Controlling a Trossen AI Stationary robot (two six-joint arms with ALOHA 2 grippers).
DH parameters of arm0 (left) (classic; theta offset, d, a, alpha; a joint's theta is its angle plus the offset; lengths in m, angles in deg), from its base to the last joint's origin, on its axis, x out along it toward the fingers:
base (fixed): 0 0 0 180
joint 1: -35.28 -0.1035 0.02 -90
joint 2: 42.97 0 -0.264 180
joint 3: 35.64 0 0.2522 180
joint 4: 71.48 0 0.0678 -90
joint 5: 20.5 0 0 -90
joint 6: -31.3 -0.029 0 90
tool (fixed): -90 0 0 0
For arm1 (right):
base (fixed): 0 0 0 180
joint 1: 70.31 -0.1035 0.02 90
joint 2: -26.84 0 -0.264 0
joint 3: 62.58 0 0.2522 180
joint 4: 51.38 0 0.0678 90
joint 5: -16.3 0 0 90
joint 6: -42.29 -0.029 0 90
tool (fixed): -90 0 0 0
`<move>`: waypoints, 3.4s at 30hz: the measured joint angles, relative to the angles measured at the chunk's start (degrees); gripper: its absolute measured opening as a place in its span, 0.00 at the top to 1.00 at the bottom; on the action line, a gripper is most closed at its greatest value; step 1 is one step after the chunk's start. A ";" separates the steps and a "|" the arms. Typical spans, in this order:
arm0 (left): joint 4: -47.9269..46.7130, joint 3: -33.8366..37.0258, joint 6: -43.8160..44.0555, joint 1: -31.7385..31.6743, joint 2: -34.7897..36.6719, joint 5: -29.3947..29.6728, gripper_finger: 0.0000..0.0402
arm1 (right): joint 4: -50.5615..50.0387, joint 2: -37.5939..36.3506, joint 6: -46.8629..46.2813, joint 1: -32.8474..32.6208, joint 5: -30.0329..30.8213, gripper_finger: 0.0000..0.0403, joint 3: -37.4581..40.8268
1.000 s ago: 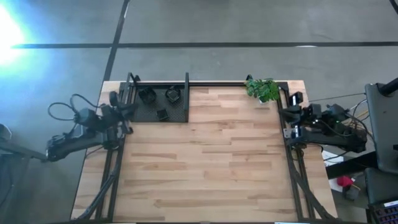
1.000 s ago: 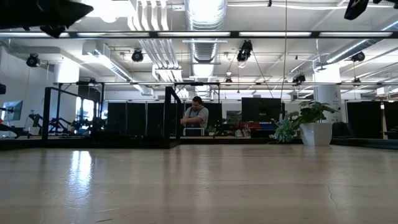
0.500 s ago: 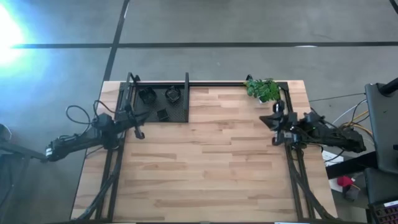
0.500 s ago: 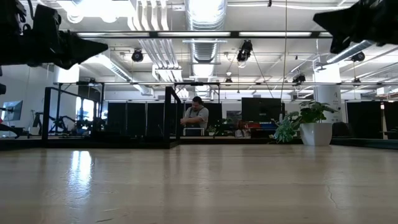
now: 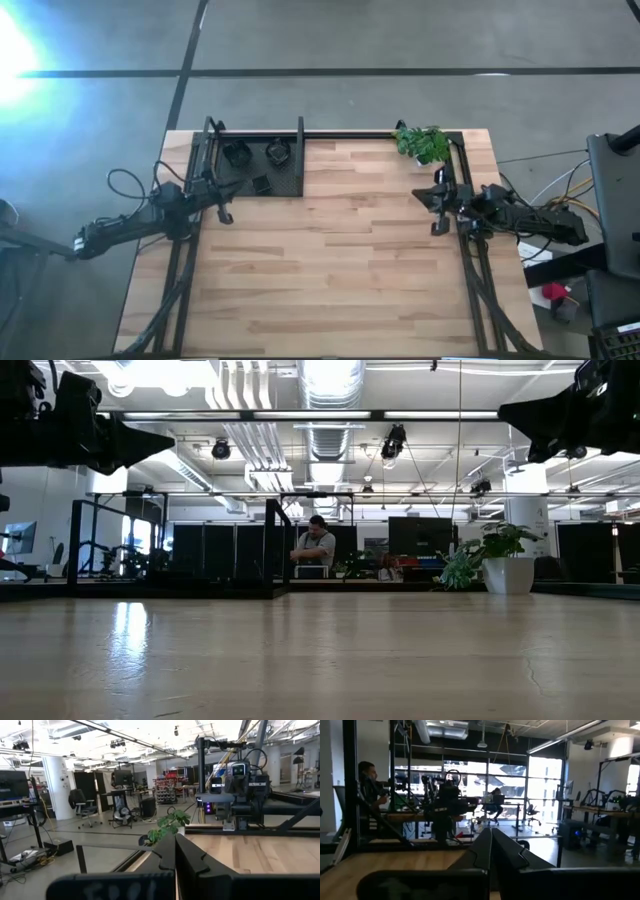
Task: Pick & Place Mini shaped plates
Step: Return to Home Position
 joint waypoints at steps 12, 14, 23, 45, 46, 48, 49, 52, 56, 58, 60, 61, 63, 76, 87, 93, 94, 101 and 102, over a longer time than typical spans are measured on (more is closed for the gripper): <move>-0.43 0.04 0.12 -0.01 -0.02 0.00 1.00 | -0.36 0.11 -2.85 0.00 -0.03 0.98 0.00; -0.43 0.04 0.15 -0.01 -0.02 0.00 1.00 | -0.36 0.13 -2.81 0.00 -0.04 0.98 0.00; -0.43 0.09 0.13 0.00 -0.02 0.00 1.00 | -0.38 0.11 -2.83 0.00 -0.07 0.98 0.00; -0.43 0.13 0.13 -0.01 -0.04 0.00 1.00 | -0.39 0.06 -2.81 0.00 -0.12 0.98 0.00; -0.43 0.13 0.13 -0.01 -0.04 0.00 1.00 | -0.39 0.06 -2.81 0.00 -0.12 0.98 -0.01; -0.43 0.13 0.11 0.01 -0.04 0.00 1.00 | -0.39 0.06 -2.90 0.00 -0.12 0.98 0.00; -0.44 0.14 0.13 -0.01 -0.04 0.00 1.00 | -0.39 0.06 -2.84 0.00 -0.12 0.98 0.00; -0.45 0.15 0.13 -0.01 -0.04 0.00 1.00 | -0.39 0.06 -2.90 0.00 -0.13 0.98 -0.02; -0.43 0.15 0.12 0.01 -0.04 0.02 1.00 | -0.39 0.06 -2.89 0.00 -0.11 0.98 -0.02; -0.43 0.15 0.12 0.00 -0.04 0.00 1.00 | -0.39 0.06 -2.82 0.00 -0.11 0.98 -0.02; -0.43 0.15 0.13 -0.01 -0.04 0.01 1.00 | -0.39 0.06 -2.87 0.00 -0.11 0.98 -0.02; -0.43 0.15 0.12 0.00 -0.04 0.00 1.00 | -0.39 0.06 -2.90 0.00 -0.11 0.98 -0.02; -0.43 0.15 0.11 -0.01 -0.04 0.00 1.00 | -0.39 0.07 -2.81 0.02 -0.11 0.98 -0.02; -0.43 0.15 0.11 -0.01 -0.04 0.02 1.00 | -0.39 0.08 -2.81 0.01 -0.11 0.98 -0.02; -0.44 0.15 0.11 -0.01 -0.04 0.00 1.00 | -0.39 0.08 -2.90 0.00 -0.11 0.98 -0.04; -0.43 0.15 0.11 -0.01 -0.04 0.00 1.00 | -0.41 0.13 -2.81 0.02 -0.11 0.98 -0.04; -0.43 0.15 0.11 0.01 -0.04 0.00 1.00 | -0.39 0.13 -2.82 0.02 -0.11 0.98 -0.04; -0.43 0.15 0.11 -0.01 -0.04 0.00 1.00 | -0.39 0.13 -2.87 0.02 -0.09 0.98 -0.04; -0.43 0.15 0.11 -0.01 -0.04 0.00 1.00 | -0.40 0.13 -2.81 0.02 -0.09 0.98 -0.04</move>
